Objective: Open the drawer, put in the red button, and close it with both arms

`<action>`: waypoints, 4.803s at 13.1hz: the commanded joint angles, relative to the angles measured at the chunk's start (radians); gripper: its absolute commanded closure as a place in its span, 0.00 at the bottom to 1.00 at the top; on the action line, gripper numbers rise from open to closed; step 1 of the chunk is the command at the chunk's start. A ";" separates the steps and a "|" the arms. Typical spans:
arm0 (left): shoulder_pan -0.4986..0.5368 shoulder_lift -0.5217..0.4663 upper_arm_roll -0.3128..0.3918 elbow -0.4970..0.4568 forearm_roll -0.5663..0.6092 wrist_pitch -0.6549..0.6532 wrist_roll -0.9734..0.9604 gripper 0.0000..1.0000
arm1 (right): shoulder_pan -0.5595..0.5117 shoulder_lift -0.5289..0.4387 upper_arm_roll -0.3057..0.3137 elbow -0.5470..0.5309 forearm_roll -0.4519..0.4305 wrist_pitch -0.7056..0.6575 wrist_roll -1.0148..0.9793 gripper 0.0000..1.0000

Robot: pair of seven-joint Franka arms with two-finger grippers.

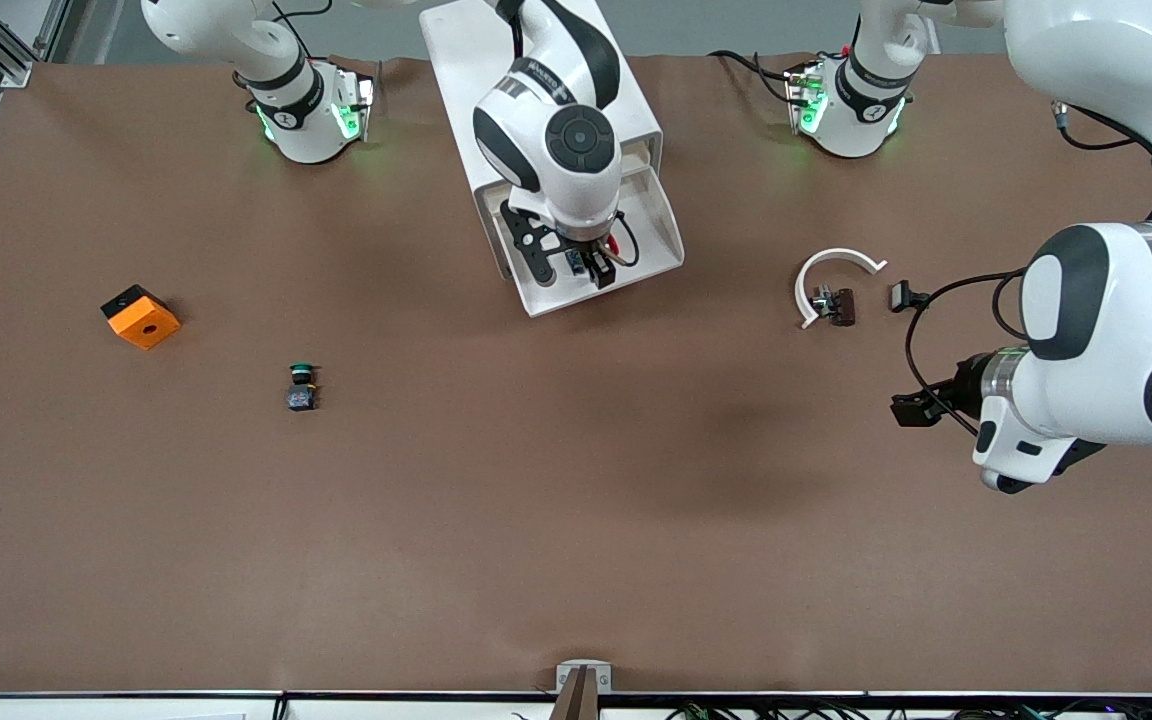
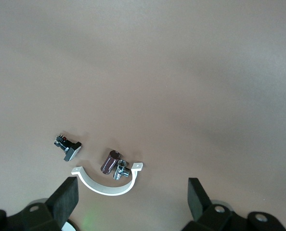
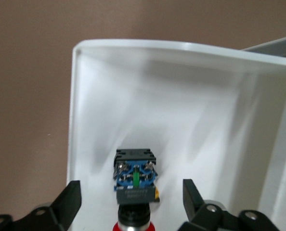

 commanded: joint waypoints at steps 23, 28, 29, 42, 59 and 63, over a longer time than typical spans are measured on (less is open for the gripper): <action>-0.174 -0.305 -0.245 -0.621 0.044 0.570 0.012 0.00 | -0.776 -0.614 -0.008 -0.276 -0.162 -0.345 -1.735 0.00; -0.175 -0.303 -0.317 -0.670 0.044 0.668 -0.004 0.00 | -0.821 -0.682 -0.008 -0.418 -0.185 -0.216 -1.860 0.00; -0.175 -0.300 -0.333 -0.680 0.044 0.688 -0.012 0.00 | -0.821 -0.683 -0.008 -0.418 -0.194 -0.214 -1.869 0.00; -0.355 -0.158 -0.416 -0.685 0.038 0.828 -0.339 0.00 | -0.881 -0.645 -0.008 -0.243 -0.222 -0.285 -1.921 0.00; -0.426 -0.149 -0.517 -0.653 0.041 0.748 -0.594 0.00 | -0.970 -0.634 0.002 -0.197 -0.203 -0.302 -1.926 0.00; -0.236 -0.153 -0.517 -0.595 0.093 0.746 -0.525 0.00 | -0.999 -0.634 0.013 -0.192 -0.177 -0.303 -1.936 0.00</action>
